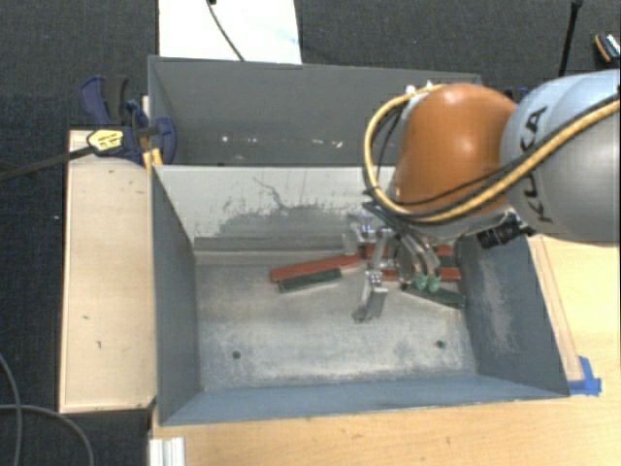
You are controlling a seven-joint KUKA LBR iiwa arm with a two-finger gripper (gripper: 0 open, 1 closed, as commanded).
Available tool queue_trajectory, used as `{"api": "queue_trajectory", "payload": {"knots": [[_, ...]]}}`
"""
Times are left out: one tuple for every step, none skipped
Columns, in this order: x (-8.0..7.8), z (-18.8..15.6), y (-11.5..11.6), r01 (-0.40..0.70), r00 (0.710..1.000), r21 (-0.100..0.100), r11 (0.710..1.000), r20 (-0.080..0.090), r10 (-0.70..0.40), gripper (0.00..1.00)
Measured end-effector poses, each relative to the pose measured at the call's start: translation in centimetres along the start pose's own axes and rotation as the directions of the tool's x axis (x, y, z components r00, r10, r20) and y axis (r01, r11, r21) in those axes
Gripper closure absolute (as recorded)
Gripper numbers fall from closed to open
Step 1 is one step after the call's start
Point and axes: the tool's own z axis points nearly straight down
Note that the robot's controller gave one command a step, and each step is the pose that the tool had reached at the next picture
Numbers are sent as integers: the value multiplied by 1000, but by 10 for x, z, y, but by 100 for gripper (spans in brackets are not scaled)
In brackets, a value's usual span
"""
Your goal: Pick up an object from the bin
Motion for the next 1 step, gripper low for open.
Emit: {"api": "queue_trajectory", "payload": {"knots": [[-52, 42, 13, -106, 994, 0, 994, 2, 106, 0]]}}
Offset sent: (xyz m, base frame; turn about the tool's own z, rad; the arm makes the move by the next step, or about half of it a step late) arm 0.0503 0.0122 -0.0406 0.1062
